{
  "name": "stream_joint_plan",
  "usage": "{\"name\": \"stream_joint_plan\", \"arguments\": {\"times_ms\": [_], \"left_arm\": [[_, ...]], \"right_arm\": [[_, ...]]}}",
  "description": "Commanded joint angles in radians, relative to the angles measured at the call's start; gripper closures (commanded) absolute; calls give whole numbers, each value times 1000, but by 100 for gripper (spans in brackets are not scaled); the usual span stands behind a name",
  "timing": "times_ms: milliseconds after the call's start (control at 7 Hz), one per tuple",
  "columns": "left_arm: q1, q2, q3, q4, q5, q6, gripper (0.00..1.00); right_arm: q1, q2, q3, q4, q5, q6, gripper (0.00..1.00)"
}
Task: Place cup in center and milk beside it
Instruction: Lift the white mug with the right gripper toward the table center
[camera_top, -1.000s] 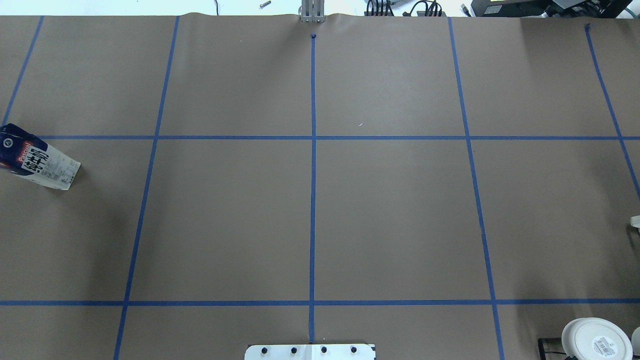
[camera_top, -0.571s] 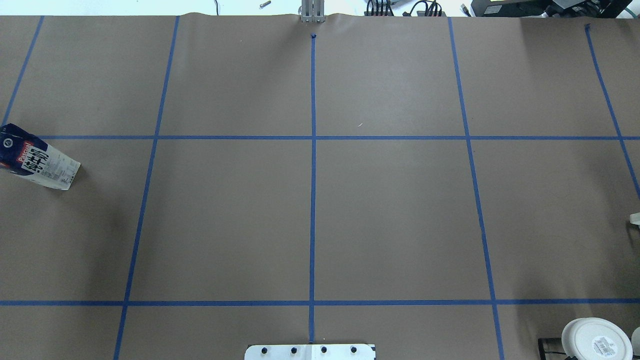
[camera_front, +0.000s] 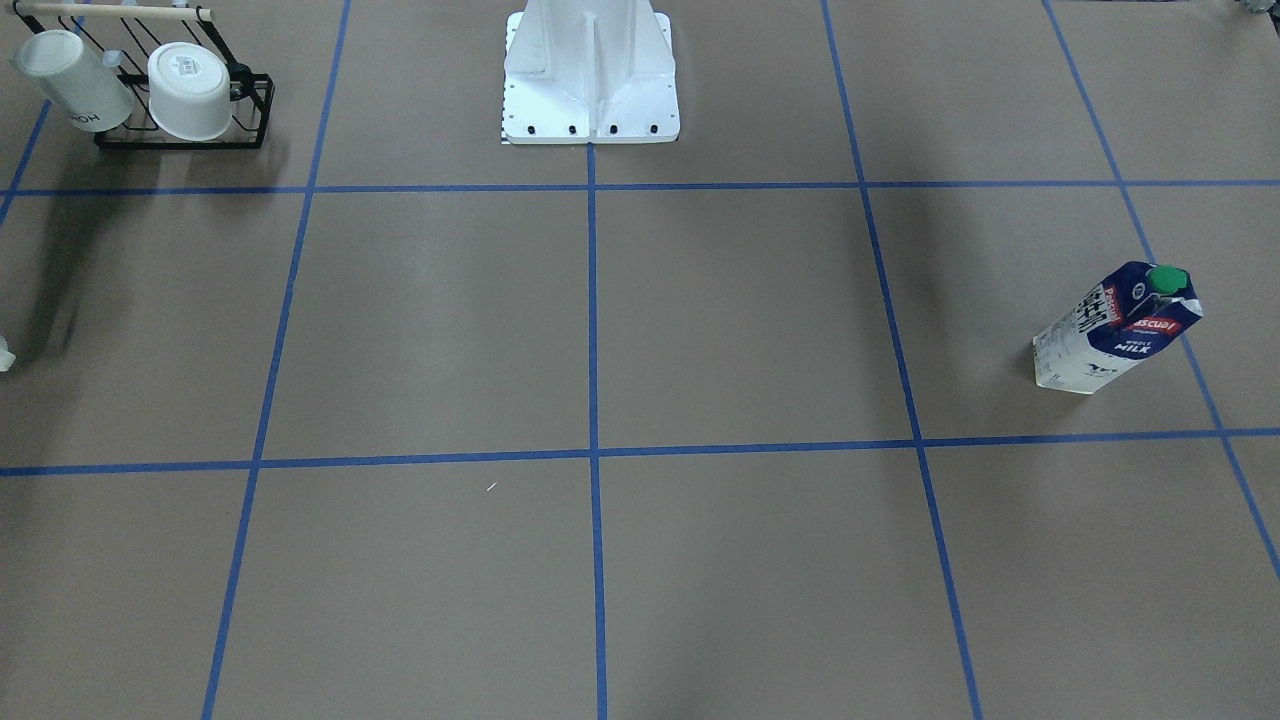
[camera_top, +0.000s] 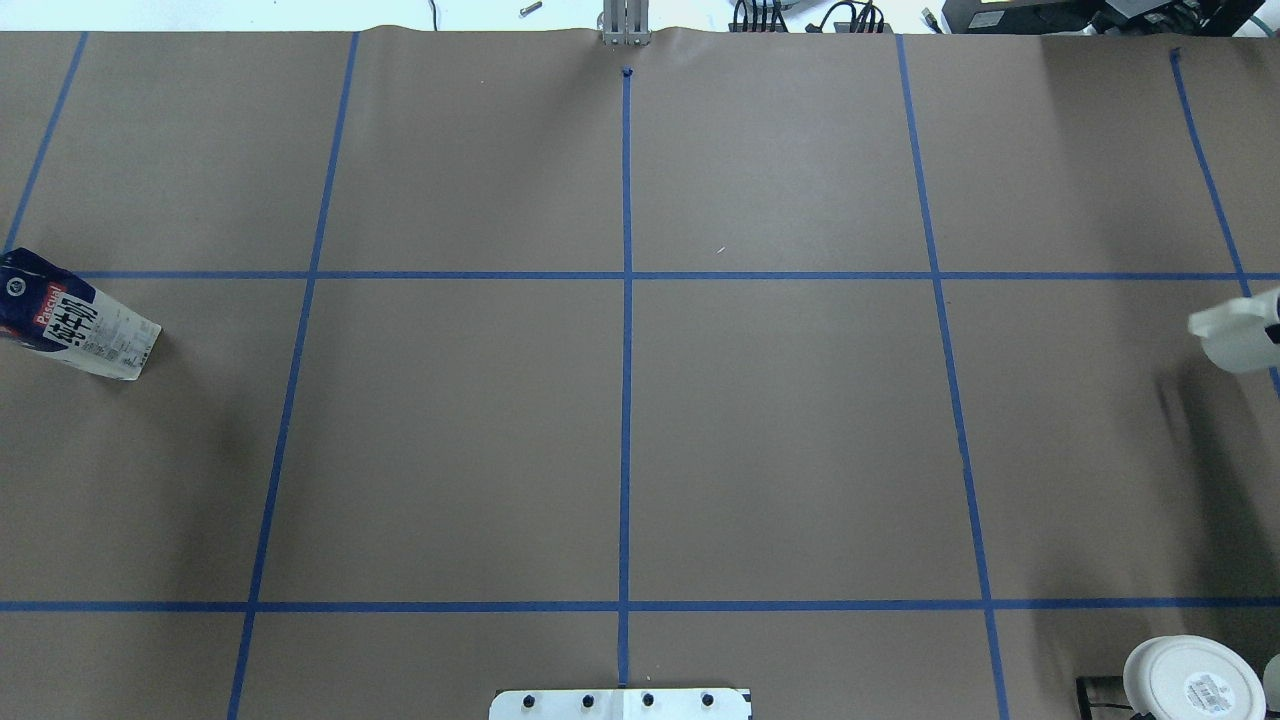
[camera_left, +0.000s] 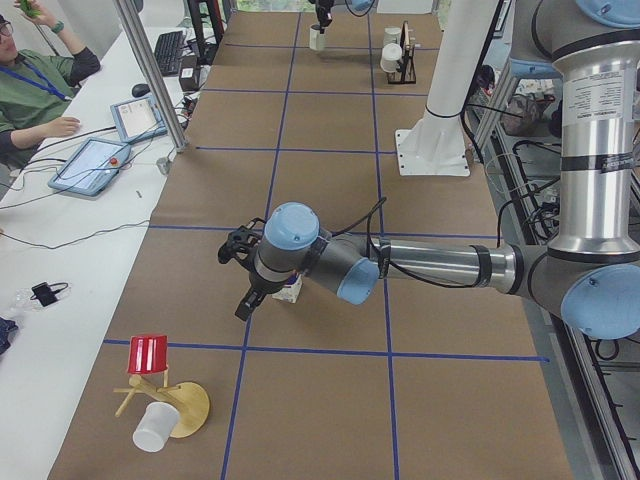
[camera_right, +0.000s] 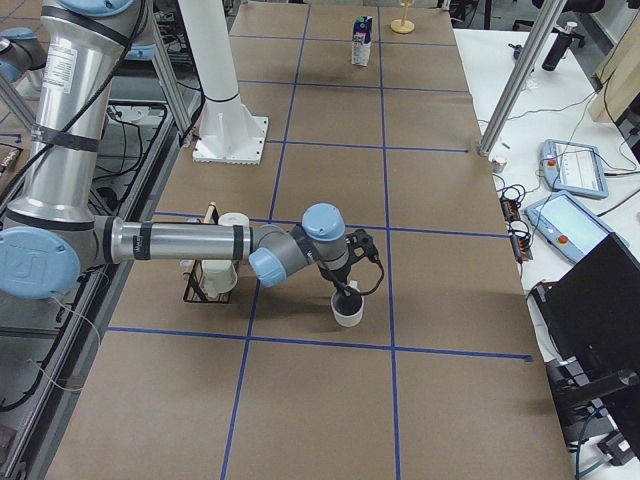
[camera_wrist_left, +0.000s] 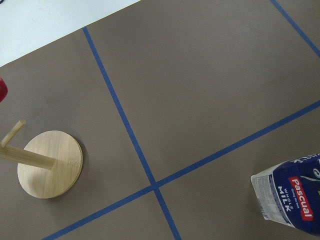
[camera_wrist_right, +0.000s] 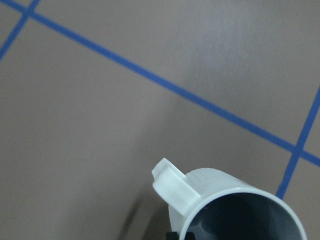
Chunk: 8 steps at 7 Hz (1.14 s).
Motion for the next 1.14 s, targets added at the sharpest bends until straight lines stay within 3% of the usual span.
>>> {"name": "stream_joint_plan", "arguments": {"times_ms": [0,286,714,1000], "left_arm": [[0,0,4,0,0,1,2],[0,0,5,0,0,0,2],[0,0,18,0,0,0,2],[0,0,27,0,0,0,2]], "right_arm": [[-32,239,20,-175,4,277,100],[-176,448,26,-279,-58,625,100],[-438,773,26,-627,-264,1059,100],[-620,922,-29,-694,-408,1532,100]]}}
